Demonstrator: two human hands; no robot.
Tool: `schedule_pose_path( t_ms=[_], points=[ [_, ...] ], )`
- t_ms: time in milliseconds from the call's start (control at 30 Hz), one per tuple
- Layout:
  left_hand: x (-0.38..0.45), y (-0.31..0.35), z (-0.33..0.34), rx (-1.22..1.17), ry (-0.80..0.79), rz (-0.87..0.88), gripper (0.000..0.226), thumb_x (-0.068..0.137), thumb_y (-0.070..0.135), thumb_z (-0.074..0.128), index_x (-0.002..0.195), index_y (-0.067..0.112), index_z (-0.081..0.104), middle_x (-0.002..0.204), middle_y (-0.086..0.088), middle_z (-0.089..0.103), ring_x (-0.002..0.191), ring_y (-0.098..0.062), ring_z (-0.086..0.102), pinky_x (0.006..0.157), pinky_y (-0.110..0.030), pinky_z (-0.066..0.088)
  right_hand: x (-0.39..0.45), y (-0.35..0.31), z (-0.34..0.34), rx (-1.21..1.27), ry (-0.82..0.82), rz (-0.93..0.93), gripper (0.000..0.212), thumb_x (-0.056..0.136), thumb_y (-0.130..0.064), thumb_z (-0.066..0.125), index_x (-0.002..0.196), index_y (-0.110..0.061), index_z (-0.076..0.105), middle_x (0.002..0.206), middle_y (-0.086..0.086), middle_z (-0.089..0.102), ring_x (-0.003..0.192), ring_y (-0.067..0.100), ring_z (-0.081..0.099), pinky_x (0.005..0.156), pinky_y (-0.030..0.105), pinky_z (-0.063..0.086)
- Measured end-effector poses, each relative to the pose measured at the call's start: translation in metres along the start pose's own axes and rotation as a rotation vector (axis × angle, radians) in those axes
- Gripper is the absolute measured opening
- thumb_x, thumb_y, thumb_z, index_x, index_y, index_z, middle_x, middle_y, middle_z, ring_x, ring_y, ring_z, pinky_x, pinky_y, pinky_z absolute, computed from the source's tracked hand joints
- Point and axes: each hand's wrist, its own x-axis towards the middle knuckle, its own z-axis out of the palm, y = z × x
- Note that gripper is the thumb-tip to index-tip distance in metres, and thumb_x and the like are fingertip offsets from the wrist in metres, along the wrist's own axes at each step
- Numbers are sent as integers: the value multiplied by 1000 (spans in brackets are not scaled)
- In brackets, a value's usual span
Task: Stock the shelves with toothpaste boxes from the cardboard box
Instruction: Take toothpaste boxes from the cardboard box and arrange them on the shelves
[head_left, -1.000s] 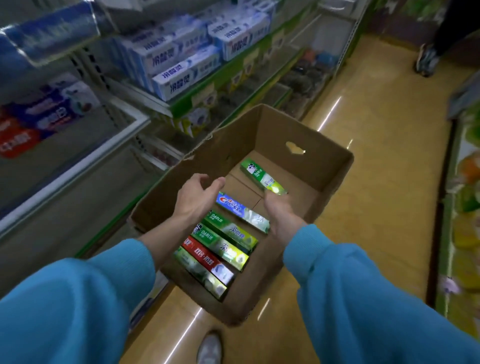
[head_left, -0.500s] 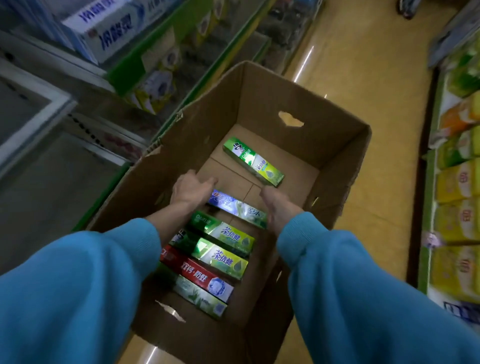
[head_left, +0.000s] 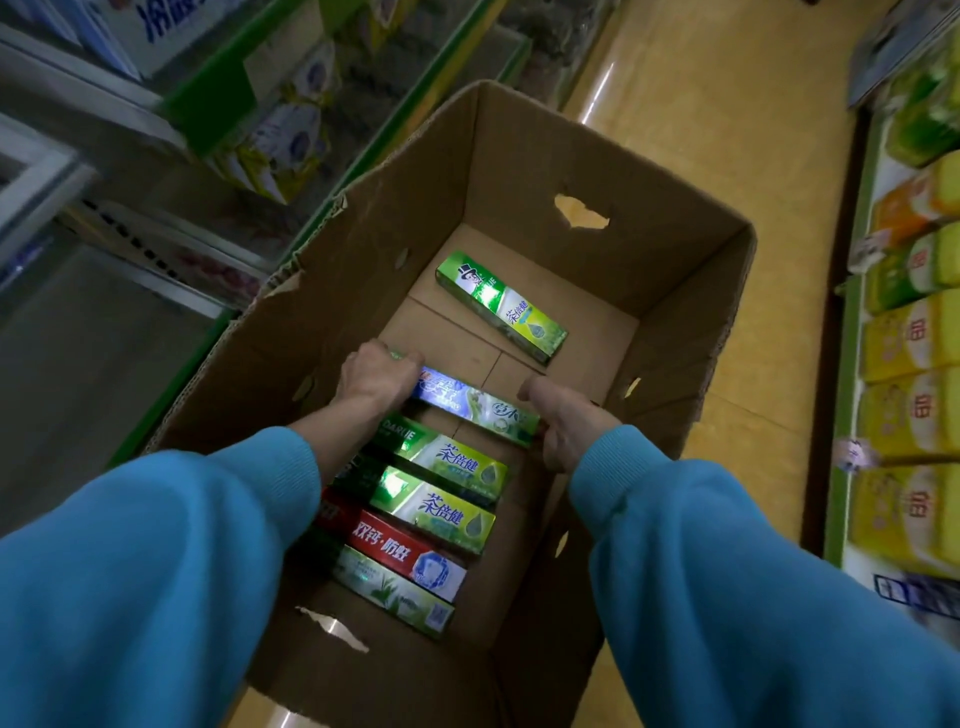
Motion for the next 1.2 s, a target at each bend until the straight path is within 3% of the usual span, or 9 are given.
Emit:
schedule_pose_path(
  t_ms=[267,467,600,667,833,933,1033,1133,1200],
  points=[
    [-2,-3,-2,-128,8,-32,58,92,47,62,138,12,53,135,-15,59,122,-34,57,93,-35,44,-1,3,6,68,4,29,49,101,-19,44,147,-6,34,153,9,37,138,27,41,106,35,40],
    [-13,2,-4,-216,99,-6,52,90,40,65,135,14,57,133,-14,61,123,-33,56,98,-35,45,0,3,8,85,157,-80,32,90,-18,57,118,-7,47,111,6,56,101,21,57,98,39,53],
    [-28,9,-9,-271,165,47,51,91,34,68,136,15,54,132,-10,63,123,-30,57,102,-36,45,29,1,6,28,275,-233,73,66,-44,55,129,-6,52,124,11,64,110,31,64,92,38,51],
    [-38,11,-13,-310,197,87,53,91,32,69,138,15,52,133,-9,63,124,-29,57,103,-36,45,14,-6,4,-22,329,-311,78,63,-52,55,126,-6,53,124,12,64,112,32,63,97,44,51],
    [-76,18,-29,-413,349,193,55,88,23,73,138,17,50,133,-4,61,125,-22,56,103,-32,42,-71,-30,-4,-80,425,-541,56,85,-39,62,125,-4,43,137,15,50,128,34,48,108,45,40],
    [-109,17,-42,-472,439,275,62,86,21,75,143,16,48,137,-3,58,127,-20,55,111,-39,43,-106,-30,-12,-102,437,-718,36,86,-36,61,108,-16,41,131,13,51,124,32,48,107,45,40],
    [-148,8,-56,-516,564,332,65,87,24,73,146,16,47,138,-2,57,122,-21,59,109,-41,46,-143,-24,-12,-106,393,-843,37,87,-34,61,114,-15,45,130,12,49,126,30,44,109,44,36],
    [-194,-9,-71,-577,706,344,59,90,21,71,145,15,48,135,-3,52,106,-17,63,95,-27,51,-185,-8,-4,-112,301,-941,35,89,-30,61,115,-15,44,131,11,48,127,30,42,106,38,35],
    [-227,-26,-82,-591,806,327,58,91,20,69,144,15,48,133,-4,50,101,-10,59,92,-17,44,-210,9,6,-135,230,-1004,31,89,-27,60,112,-16,41,129,11,47,125,30,42,103,38,34]
  ],
)
